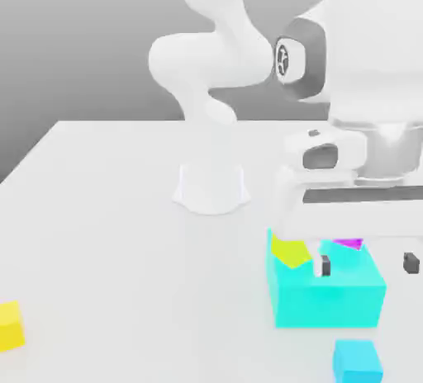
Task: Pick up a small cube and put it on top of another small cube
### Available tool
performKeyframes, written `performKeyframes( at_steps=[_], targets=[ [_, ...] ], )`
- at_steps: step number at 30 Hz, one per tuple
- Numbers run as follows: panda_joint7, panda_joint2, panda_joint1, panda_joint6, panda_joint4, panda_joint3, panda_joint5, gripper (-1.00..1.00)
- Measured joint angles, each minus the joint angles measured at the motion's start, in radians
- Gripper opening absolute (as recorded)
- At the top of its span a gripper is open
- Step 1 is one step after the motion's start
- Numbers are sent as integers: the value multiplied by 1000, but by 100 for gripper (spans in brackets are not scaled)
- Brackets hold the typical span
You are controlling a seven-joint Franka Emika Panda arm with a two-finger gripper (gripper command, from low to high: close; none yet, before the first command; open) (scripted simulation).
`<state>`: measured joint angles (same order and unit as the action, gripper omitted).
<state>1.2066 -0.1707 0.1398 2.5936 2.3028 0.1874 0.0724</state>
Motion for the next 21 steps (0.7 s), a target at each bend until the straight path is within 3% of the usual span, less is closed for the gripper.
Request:
performKeyframes(
  at_steps=[8,9,16,21],
  targets=[
    [125,-292,92,141,-24,-48,84,0],
    [132,-325,100,166,-31,-58,93,-100],
    [134,-332,102,173,-33,-59,95,-100],
    [93,-177,72,58,7,-20,42,-100]
  ],
)
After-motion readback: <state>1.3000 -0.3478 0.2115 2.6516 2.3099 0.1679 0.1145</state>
